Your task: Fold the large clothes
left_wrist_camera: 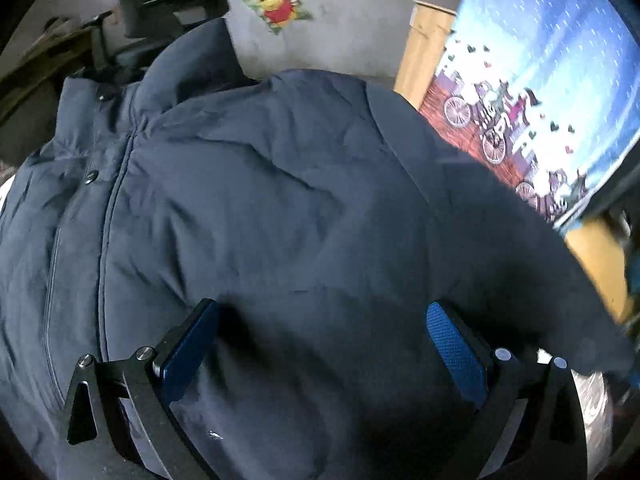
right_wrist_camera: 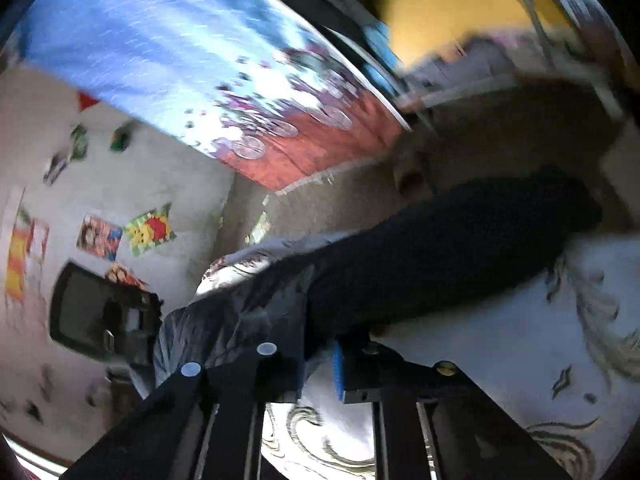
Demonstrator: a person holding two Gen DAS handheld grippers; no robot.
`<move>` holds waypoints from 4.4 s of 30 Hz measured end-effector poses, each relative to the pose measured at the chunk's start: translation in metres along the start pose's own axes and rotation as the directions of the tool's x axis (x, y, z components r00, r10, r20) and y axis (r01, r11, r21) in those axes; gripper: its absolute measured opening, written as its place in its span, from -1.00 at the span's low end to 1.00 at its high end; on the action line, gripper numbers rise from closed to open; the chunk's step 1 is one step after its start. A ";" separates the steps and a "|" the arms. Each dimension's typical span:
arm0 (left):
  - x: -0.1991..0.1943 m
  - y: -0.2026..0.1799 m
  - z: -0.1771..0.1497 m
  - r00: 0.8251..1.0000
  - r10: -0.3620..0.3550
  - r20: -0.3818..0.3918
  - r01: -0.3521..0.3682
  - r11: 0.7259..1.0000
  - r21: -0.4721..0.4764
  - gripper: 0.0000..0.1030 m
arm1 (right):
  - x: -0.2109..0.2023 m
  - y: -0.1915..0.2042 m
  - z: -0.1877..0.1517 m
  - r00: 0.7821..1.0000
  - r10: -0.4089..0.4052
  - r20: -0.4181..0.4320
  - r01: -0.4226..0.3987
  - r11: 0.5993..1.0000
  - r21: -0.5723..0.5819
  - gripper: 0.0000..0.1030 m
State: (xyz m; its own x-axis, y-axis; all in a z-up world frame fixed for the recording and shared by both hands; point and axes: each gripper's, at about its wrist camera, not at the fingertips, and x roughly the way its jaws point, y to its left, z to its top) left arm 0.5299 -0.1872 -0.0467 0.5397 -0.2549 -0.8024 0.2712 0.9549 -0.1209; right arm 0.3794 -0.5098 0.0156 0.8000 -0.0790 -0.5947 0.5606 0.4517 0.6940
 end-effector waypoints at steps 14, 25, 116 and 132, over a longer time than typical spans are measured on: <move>-0.174 0.151 0.002 0.981 0.038 0.190 -0.006 0.986 -0.167 0.96 | -0.083 0.248 -0.120 0.933 0.320 0.165 -0.060 0.590 -0.805 -0.86; -0.247 0.273 -0.053 0.992 0.073 0.105 -0.032 0.938 -0.344 0.96 | -0.008 0.285 -0.365 0.961 -0.012 -0.277 -0.276 -0.123 -0.953 -0.85; -0.436 0.485 -0.247 0.833 0.524 0.179 -0.130 0.501 -0.856 -0.79 | 0.062 0.289 -0.448 0.914 -0.110 -0.390 -0.360 0.221 -0.906 0.81; -0.421 0.239 -0.108 0.841 0.088 0.534 0.033 0.977 -0.212 -0.93 | -0.029 0.257 -0.322 0.947 0.030 -0.320 -0.319 0.214 -0.923 0.81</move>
State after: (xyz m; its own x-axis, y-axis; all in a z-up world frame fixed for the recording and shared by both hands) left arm 0.2818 0.1647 0.1987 0.9033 -0.2118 -0.3730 0.1135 0.9567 -0.2682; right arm 0.4316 -0.1049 0.0804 0.7061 0.2231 -0.6720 -0.3325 0.9424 -0.0365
